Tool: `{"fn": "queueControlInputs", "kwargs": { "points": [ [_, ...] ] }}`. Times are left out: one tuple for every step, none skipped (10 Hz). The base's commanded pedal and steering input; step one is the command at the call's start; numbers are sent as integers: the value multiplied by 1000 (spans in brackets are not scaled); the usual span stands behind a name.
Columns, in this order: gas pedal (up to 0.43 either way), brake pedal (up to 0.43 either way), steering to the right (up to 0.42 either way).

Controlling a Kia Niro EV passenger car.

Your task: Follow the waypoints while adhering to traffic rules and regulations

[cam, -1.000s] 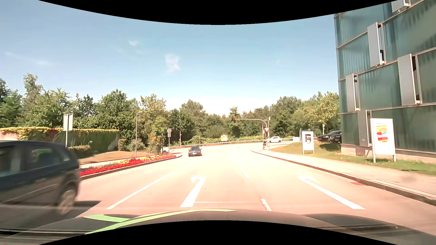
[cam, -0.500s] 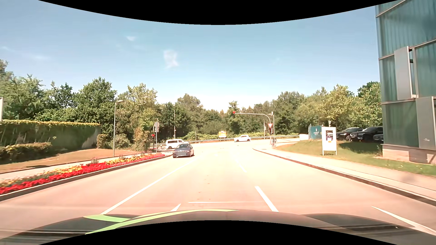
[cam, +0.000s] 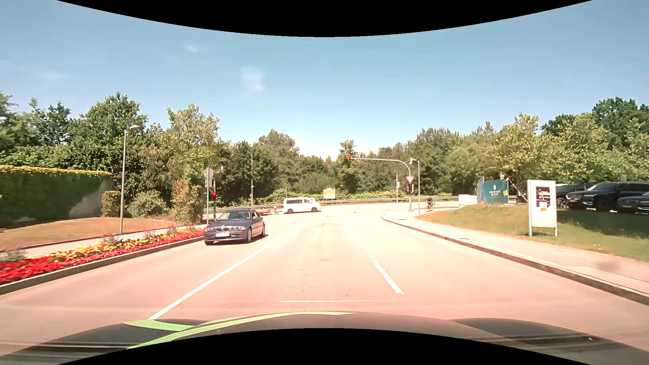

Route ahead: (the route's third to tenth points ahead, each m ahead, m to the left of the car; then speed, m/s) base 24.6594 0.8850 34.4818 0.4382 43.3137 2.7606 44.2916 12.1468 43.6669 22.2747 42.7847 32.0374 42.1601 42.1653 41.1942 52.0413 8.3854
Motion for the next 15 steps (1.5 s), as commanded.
{"fn": "queueControlInputs", "kwargs": {
  "points": [
    [0,201,6],
    [0,201,6],
    [0,201,6],
    [0,201,5],
    [0,207,5],
    [0,207,5],
    [0,207,4],
    [0,207,4],
    [0,207,4],
    [0,201,4],
    [0,201,3],
    [0,207,2],
    [0,207,1],
    [0,207,0],
    [0,207,0]
  ]
}}
